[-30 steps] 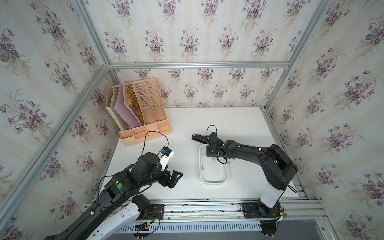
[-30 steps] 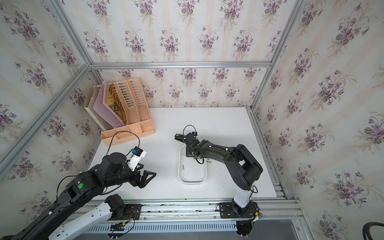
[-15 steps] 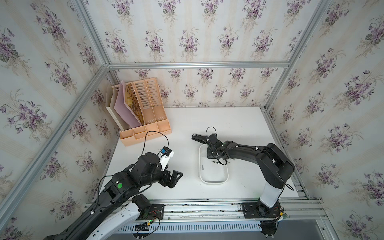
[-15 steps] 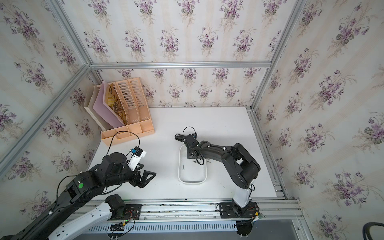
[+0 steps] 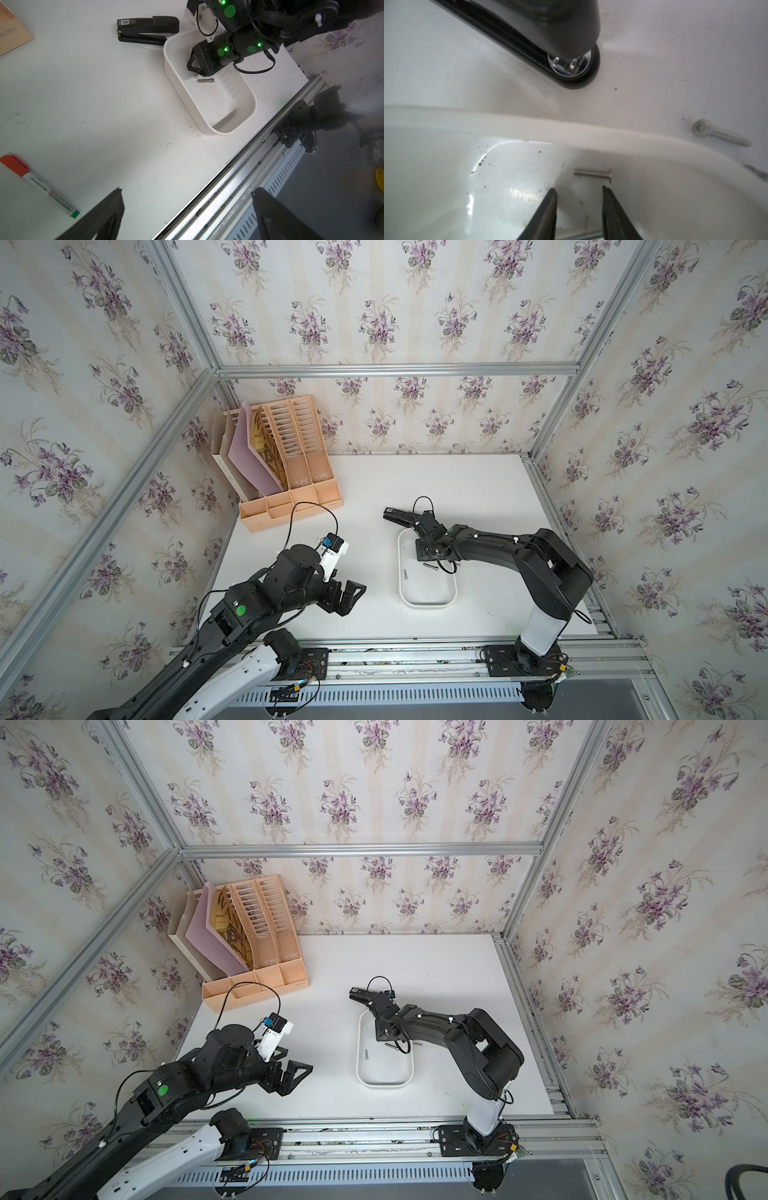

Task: Take out the screws from the storage box
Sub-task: Pick up the screw from the storage box.

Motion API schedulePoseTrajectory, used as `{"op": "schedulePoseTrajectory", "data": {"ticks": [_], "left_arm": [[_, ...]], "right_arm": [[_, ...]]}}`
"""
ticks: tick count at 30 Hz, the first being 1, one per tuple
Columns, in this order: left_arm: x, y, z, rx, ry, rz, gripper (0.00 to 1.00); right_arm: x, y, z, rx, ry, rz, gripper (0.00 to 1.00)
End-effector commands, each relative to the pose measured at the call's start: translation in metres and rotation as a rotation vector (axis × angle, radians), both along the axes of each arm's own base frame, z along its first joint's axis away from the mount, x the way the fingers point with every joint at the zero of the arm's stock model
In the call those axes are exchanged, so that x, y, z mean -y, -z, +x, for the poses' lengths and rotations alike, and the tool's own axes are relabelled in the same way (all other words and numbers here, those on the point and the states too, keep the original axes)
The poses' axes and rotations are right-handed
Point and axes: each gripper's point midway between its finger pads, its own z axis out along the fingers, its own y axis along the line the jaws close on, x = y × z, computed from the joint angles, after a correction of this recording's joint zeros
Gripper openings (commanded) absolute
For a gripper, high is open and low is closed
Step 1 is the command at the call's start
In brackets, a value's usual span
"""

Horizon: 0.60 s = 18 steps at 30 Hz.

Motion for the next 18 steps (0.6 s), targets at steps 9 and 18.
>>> {"op": "schedulePoseTrajectory", "data": {"ticks": [9,18], "left_arm": [[-0.001,-0.001,0.005,0.011,-0.022,0.006,0.99],[-0.001,-0.002,0.004,0.014,-0.018,0.0,0.99]], "right_arm": [[0.003,-0.03,-0.014,0.013,0.047,0.02,0.38],[0.003,-0.023,-0.035,-0.075,0.144,0.084,0.37]]}}
